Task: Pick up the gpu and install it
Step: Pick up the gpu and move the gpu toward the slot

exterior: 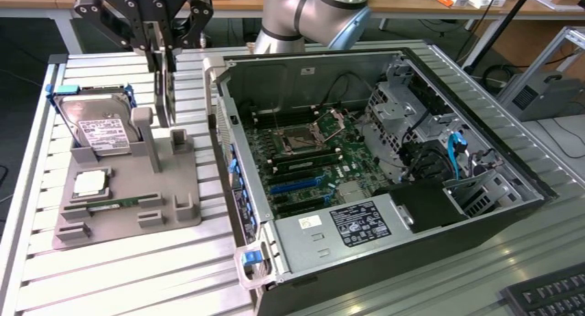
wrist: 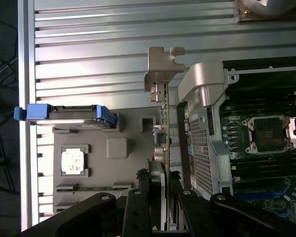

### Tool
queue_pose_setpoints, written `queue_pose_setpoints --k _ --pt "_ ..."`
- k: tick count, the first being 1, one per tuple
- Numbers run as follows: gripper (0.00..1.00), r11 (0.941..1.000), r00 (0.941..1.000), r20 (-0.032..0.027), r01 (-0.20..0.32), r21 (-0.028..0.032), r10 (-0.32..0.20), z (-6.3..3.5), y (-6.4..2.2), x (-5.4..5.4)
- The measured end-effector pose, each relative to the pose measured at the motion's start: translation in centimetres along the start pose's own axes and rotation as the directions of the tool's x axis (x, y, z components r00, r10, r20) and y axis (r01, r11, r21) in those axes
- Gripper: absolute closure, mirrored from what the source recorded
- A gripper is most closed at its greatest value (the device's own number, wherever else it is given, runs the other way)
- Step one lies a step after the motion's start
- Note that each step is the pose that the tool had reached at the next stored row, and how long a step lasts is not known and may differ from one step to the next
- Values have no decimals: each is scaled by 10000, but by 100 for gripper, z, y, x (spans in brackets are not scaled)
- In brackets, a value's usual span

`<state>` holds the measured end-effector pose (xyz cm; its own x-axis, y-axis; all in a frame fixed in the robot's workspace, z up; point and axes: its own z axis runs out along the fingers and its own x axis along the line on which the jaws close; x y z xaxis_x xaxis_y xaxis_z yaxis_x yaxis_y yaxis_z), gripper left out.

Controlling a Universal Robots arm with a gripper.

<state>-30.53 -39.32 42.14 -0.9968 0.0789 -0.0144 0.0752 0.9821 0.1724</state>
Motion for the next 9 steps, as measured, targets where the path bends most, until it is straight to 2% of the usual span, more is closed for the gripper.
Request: queue_pose_setpoints --k 9 --pt "73 10000 10000 0 0 -5 0 -35 6 -1"
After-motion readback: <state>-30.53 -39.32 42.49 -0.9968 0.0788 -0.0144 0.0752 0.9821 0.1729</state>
